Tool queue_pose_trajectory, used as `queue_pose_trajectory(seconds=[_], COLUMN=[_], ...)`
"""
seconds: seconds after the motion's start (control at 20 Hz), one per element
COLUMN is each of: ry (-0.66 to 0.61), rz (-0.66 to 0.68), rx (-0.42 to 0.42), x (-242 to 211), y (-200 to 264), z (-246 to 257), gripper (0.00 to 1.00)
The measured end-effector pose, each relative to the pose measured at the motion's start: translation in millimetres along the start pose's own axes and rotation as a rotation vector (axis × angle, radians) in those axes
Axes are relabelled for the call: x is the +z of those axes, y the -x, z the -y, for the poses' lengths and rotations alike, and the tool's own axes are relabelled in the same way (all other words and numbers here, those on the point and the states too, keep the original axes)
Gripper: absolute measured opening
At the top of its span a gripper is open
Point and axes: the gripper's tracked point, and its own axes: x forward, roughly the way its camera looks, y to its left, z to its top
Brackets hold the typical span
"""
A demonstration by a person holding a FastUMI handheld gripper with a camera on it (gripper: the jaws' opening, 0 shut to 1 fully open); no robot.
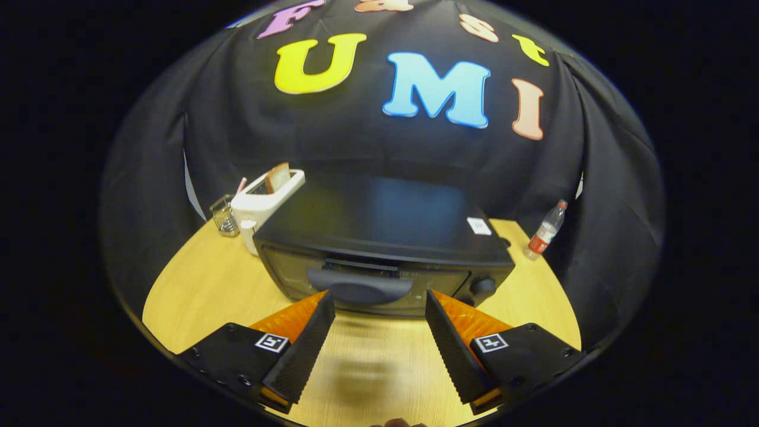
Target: Open the toaster oven, put the food inside, and close the toaster oven door.
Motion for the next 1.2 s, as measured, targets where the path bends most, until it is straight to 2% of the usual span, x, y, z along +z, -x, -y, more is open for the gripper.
queue_pose_trajectory(seconds=[0.35, 0.5, 0.7, 0.85, 1.2], ry=[0.023, 0.015, -0.045, -0.063, -0.105], rz=[0.245, 0.327, 0.39, 0.434, 0.441], rx=[-0.032, -0.054, -0.096, -0.109, -0.141], x=[76.4, 93.6, 88.9, 78.3, 56.5], y=[30.0, 63.9, 120.6, 146.4, 176.4], z=[56.6, 78.9, 111.1, 134.8, 167.9], gripper=[0.98, 0.98, 0.97, 0.97, 0.97])
